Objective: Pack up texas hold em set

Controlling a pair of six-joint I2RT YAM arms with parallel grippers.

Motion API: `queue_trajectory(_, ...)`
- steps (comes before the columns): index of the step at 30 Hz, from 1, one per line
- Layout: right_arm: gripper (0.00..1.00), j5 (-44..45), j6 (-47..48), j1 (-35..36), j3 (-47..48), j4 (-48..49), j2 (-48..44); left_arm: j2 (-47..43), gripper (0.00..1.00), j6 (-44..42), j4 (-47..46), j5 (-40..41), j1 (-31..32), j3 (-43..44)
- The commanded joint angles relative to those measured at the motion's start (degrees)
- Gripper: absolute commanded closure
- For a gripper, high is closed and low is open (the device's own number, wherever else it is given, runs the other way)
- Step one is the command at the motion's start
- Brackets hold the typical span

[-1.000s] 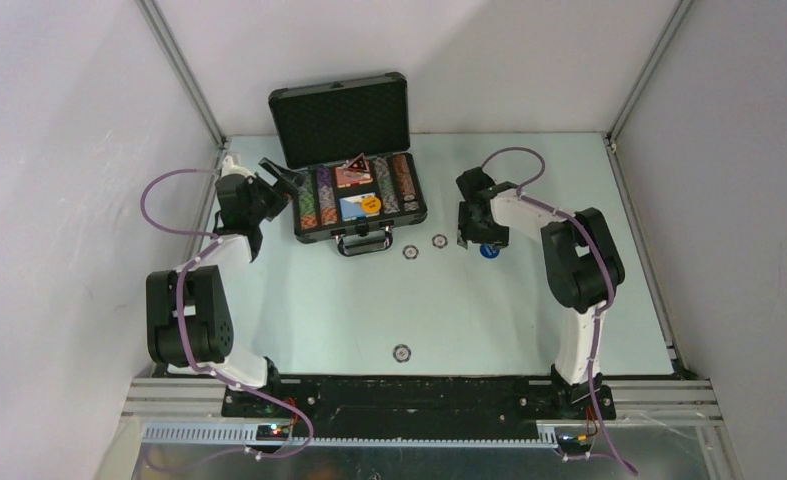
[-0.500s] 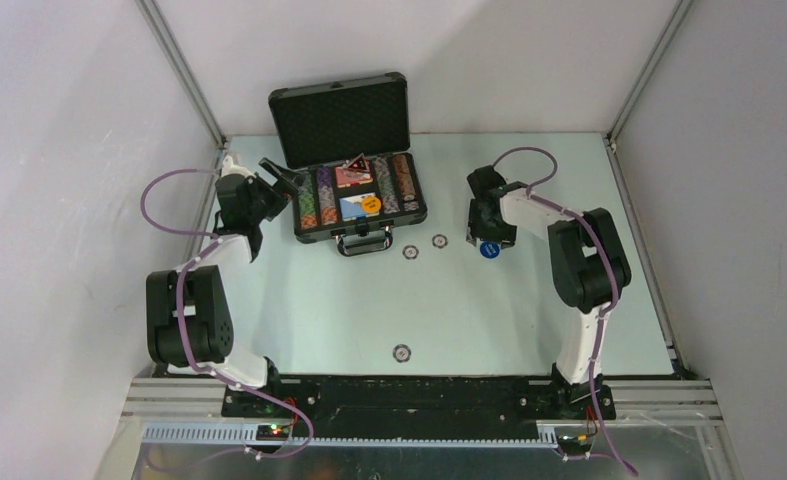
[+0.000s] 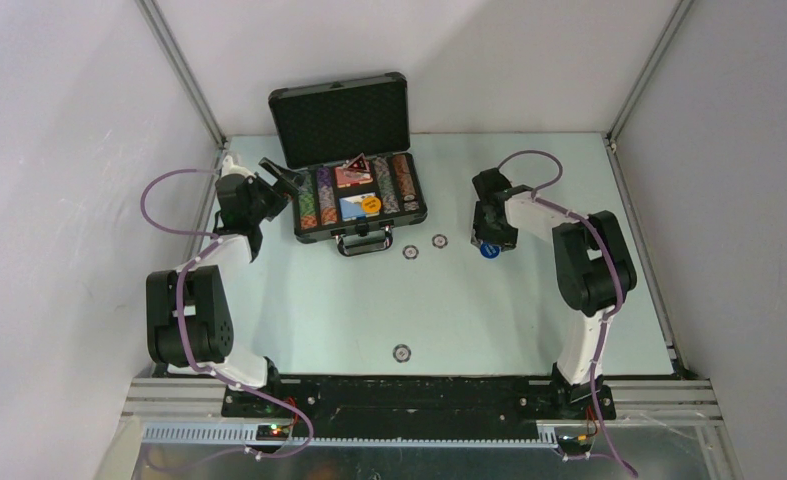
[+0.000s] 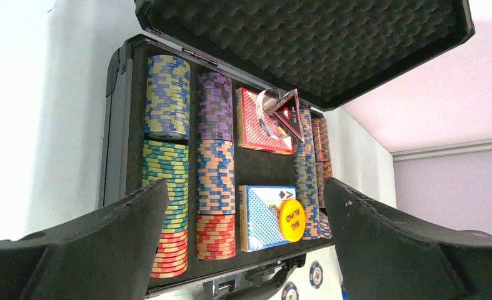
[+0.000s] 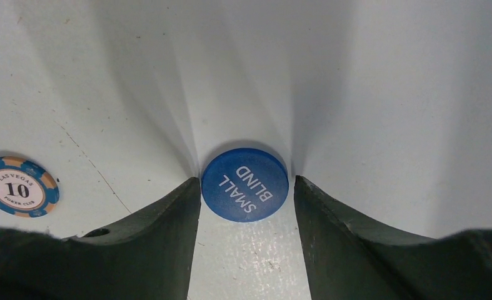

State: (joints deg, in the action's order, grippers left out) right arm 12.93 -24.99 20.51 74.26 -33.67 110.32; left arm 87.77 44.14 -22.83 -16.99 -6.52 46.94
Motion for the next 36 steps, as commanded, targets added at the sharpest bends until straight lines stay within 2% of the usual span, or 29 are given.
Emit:
queue_trajectory(1, 0.40, 0.4, 0.3, -0.6, -1.6, -0.9, 0.2, 0.4, 0.02, 0.5, -1.9, -1.2, -0.4, 1.0)
queue_trajectory(11, 0.43, -0.4, 0.5, -0.6, -1.7, -0.8, 1.2, 0.4, 0.02, 0.5, -1.9, -1.2, -0.4, 1.0)
queue_trajectory(21, 0.52, 0.3, 0.9, -0.3, -1.7, -1.3, 0.4, 0.4, 0.02, 0.6, -1.9, -1.3, -0.4, 1.1)
queue_trajectory(30, 0.51, -0.4, 1.7, 1.1, -0.2, -0.5, -3.0, 0.5, 0.02, 0.6, -1.9, -1.2, -0.4, 1.1)
queue_trajectory(36, 0.48, 0.1, 2.3, 5.2, 6.7, -3.2, -0.9, 0.5, 0.02, 0.6, -1.9, -1.3, -0.4, 1.0)
